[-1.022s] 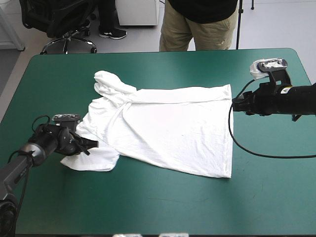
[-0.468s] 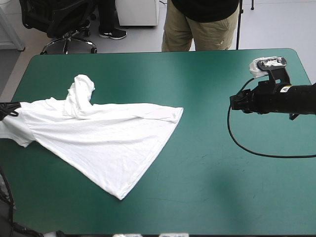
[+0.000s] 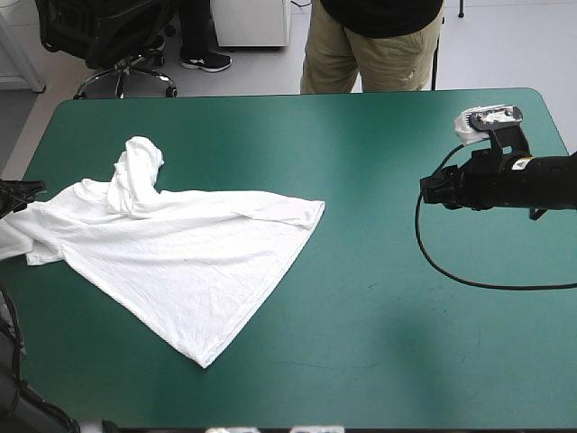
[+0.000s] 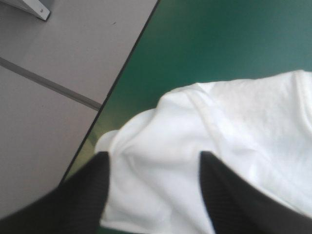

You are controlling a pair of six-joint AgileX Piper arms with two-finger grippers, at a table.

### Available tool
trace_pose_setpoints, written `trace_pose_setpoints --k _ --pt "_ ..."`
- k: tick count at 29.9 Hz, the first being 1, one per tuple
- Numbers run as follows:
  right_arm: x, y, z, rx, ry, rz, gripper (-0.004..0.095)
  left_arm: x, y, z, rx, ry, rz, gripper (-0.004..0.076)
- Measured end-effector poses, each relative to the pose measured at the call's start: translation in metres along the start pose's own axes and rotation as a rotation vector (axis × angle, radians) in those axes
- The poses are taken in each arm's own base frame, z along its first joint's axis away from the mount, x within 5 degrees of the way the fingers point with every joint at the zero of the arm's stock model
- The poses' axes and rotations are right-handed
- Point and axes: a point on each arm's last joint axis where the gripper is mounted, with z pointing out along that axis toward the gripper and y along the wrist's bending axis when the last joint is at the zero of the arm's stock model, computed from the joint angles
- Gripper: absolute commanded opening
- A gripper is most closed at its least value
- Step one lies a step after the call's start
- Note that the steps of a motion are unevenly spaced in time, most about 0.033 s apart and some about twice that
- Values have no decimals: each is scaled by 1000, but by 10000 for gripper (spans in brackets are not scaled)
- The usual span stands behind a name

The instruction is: Fold the cloth

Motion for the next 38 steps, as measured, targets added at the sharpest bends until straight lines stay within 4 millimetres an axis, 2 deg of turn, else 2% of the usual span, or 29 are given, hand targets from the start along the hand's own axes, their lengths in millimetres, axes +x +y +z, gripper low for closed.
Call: trace_pose_setpoints --k 2,6,9,12,15,16,19,23,26,28,33,38 --pt "1 0 0 1 10 -5 391 -1 -2 -10 28 -9 -21 694" --pt "3 -1 0 10 36 -17 391 -6 -10 -45 127 -76 -22 629" --pt "5 0 -4 28 43 -33 391 -9 -21 -93 253 -185 5 562" --pt "7 3 -11 37 37 -46 391 -4 -44 -148 371 -302 110 523" --pt "10 9 -23 52 25 -61 391 8 -72 -195 450 -388 257 508" --pt "11 11 -28 61 17 -69 391 15 -81 -215 473 -422 311 508" --pt "16 19 -47 98 -18 -91 391 38 -103 -256 551 -471 437 508" --pt "26 30 -74 159 -75 -96 391 73 -117 -291 659 -424 574 507" --pt "38 37 -84 172 -98 -80 391 101 -124 -296 727 -335 669 507" --pt "48 39 -86 173 -101 -70 391 120 -129 -291 766 -277 717 501" --pt "66 36 -75 171 -72 -42 391 176 -146 -251 841 -58 829 469" --pt "70 33 -68 163 -70 -24 391 232 -160 -205 866 174 950 469"
